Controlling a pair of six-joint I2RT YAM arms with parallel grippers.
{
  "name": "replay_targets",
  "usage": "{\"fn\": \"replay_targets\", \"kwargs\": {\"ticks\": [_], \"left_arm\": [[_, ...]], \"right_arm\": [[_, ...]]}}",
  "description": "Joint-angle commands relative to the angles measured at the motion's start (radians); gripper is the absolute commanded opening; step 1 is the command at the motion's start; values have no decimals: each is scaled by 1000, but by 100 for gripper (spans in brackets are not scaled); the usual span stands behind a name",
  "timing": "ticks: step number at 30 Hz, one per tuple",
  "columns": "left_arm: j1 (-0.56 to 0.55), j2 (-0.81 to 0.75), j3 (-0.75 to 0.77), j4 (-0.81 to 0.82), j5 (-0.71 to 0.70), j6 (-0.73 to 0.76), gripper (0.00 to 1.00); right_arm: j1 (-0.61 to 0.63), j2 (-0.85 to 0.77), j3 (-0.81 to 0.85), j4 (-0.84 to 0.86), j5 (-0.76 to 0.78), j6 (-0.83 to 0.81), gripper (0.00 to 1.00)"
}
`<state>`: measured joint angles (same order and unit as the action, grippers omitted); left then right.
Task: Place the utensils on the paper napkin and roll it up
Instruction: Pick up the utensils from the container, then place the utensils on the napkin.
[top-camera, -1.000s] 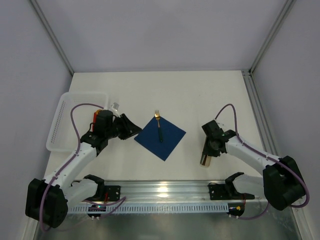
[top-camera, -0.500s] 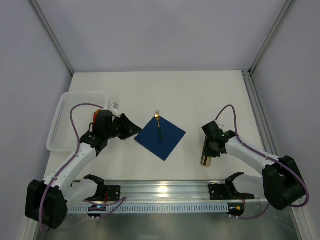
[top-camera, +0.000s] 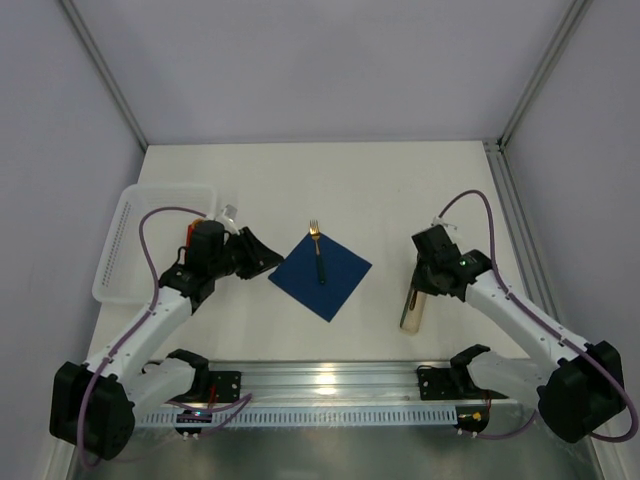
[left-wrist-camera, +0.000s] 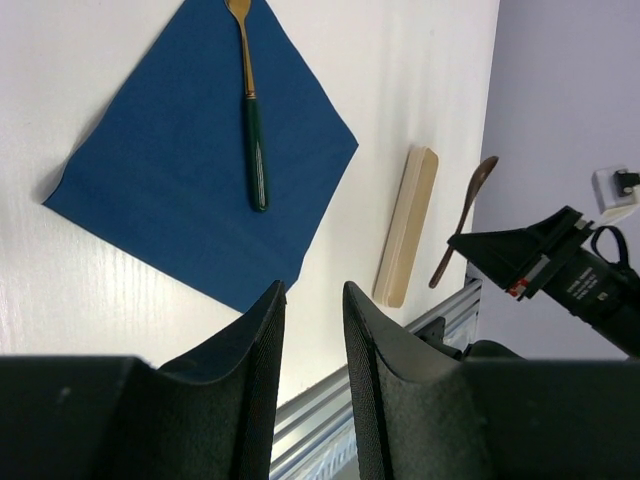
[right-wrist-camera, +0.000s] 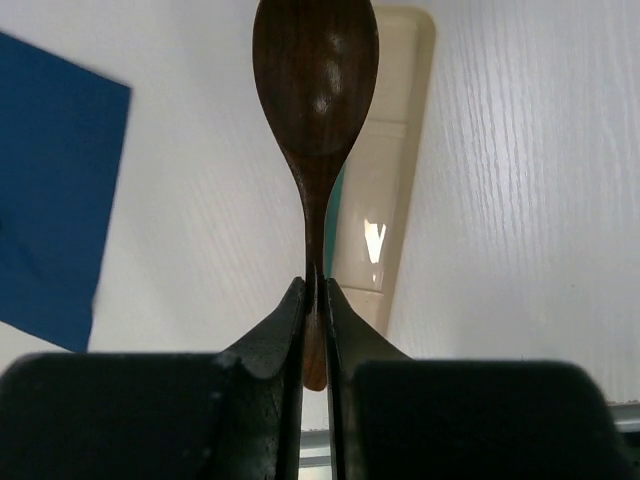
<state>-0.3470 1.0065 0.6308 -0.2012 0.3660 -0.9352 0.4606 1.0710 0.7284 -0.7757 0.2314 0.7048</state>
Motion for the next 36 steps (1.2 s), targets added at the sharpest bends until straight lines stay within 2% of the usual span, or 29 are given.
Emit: {"fn": "replay_targets", "kwargs": {"ticks": [1,6,14,20,24,27,36], "left_arm": [[-4,-26,6,-1,7,7,32],[-3,-48,18,-20,2,4,32],[-3,-117,20,-89,-25,7,34],[-3,-167,18,-139,-48,18,36],[-3,-193,18,-164,-53,19,37],[-4,-200,23,-173,-52,19,38],[-3,-223,20,-185,-53,22,38]], "right_arm": [[7,-7,94,-2,13,-80,4],[61,128,248,67,-9,-160,4],[196,514,567,159,-109,-255,4],[236,707,725,182,-185,-281,4],[251,806,760,211,-214,-291,4],[254,833,750,245,-256,-283,4],[259,882,749,271,-250,-265,4]]}}
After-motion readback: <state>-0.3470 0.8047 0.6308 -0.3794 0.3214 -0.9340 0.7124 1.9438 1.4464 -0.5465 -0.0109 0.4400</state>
